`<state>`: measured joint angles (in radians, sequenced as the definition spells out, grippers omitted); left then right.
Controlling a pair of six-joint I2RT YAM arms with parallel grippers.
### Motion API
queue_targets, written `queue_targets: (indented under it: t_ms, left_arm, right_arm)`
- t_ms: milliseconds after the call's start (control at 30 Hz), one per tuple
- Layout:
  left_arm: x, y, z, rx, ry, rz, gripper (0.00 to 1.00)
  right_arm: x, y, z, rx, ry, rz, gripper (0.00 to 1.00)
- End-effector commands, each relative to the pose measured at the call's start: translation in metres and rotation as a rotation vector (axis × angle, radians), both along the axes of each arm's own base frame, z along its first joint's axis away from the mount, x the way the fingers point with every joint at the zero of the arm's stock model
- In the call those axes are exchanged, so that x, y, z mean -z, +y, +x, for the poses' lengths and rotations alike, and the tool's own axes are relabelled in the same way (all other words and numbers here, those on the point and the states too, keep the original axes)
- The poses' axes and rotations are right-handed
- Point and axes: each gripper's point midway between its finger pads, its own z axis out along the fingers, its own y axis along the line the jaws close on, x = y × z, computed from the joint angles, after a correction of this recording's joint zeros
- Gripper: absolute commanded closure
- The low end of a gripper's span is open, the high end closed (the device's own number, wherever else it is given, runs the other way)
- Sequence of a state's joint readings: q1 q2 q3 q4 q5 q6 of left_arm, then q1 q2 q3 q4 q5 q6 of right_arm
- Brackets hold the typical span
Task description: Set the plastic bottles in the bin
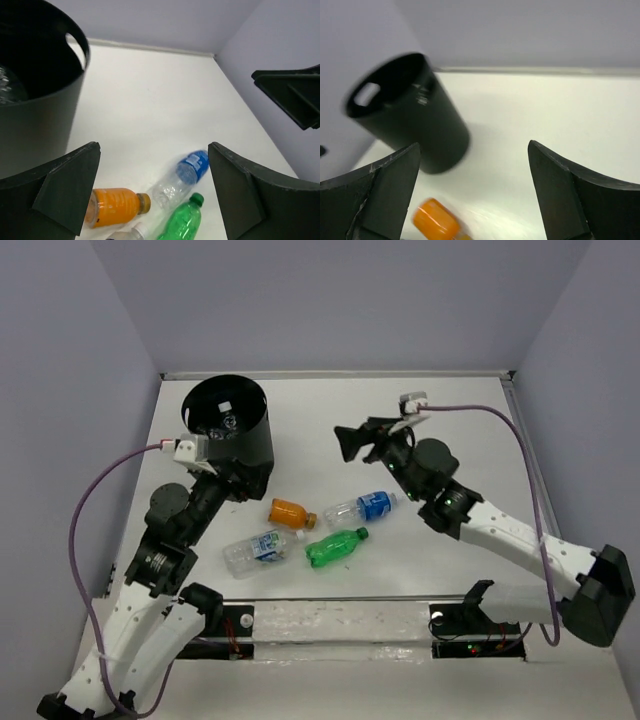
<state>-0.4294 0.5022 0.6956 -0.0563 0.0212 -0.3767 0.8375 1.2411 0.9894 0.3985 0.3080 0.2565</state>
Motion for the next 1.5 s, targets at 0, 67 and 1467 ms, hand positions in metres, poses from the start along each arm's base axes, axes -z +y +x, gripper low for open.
queue_targets:
  t_ms: [0, 67, 1467]
  left_arm:
    - [0.005, -0.060, -0.001, 0.319, 0.055, -0.003, 0.01]
    - [0.015, -0.085, -0.002, 0.416, 0.136, -0.023, 0.01]
    - [0.252, -0.294, 0.050, 0.780, 0.298, 0.976, 0.08]
  right_arm:
    - [0.122, -0.106, -0.014, 0.290, 0.302, 0.025, 0.09]
    - [0.130, -0.141, -0.035, 0.333, 0.332, 0.117, 0.11]
    - [0.163, -0.234, -0.123, 0.437, 0.324, 0.349, 0.18]
